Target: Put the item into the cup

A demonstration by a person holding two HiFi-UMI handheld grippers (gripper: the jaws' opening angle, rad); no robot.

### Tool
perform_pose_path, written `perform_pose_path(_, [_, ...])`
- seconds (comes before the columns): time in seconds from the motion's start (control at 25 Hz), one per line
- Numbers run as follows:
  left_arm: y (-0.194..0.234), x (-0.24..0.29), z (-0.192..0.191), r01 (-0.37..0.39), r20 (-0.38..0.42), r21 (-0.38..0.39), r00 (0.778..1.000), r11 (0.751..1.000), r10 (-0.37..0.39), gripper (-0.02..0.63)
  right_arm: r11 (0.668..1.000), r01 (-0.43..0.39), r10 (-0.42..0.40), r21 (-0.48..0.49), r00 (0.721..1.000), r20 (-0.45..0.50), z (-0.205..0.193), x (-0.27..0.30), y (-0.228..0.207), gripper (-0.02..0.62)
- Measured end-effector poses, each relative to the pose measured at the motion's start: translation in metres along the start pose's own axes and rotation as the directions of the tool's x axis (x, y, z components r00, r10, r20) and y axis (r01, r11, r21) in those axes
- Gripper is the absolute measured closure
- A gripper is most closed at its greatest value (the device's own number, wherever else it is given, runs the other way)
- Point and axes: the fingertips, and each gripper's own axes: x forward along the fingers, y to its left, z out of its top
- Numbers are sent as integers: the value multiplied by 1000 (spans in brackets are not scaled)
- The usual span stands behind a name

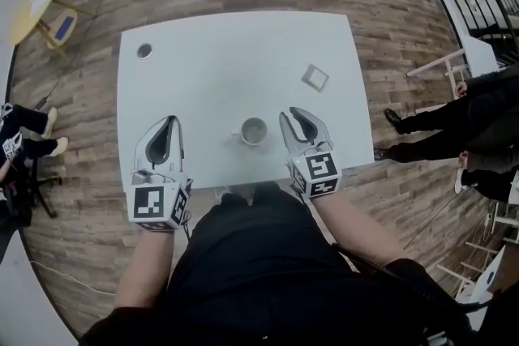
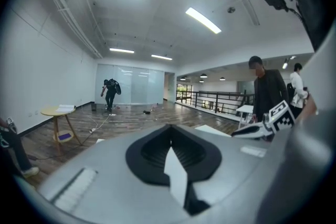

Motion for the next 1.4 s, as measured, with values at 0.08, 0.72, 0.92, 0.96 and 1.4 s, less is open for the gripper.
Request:
perform_pose_path(0.08, [-1, 2, 5, 3, 13, 8, 1000, 1000, -4, 598, 1000, 20, -20, 4, 1000, 19, 6, -2, -6, 502])
perform_pose_path(0.72, [-6, 10, 50, -7, 119, 69, 993, 998, -1, 598, 992, 126, -121, -18, 977, 177, 51, -29, -48, 502])
perform_pose_path(0.92, [-10, 13, 57, -3, 139, 81, 990, 997, -8, 598, 987, 161, -153, -22, 966, 209, 60, -37, -62, 502])
perform_pose_path(0.96, [-10, 13, 58, -3, 141, 82, 990, 997, -8, 598, 985, 169, -161, -20, 964, 212, 60, -38, -65, 502])
perform_pose_path(1.4, [-13, 19, 53, 0, 130, 87, 991, 996, -11, 598, 966, 257, -254, 15, 944, 212, 48, -60, -103, 561])
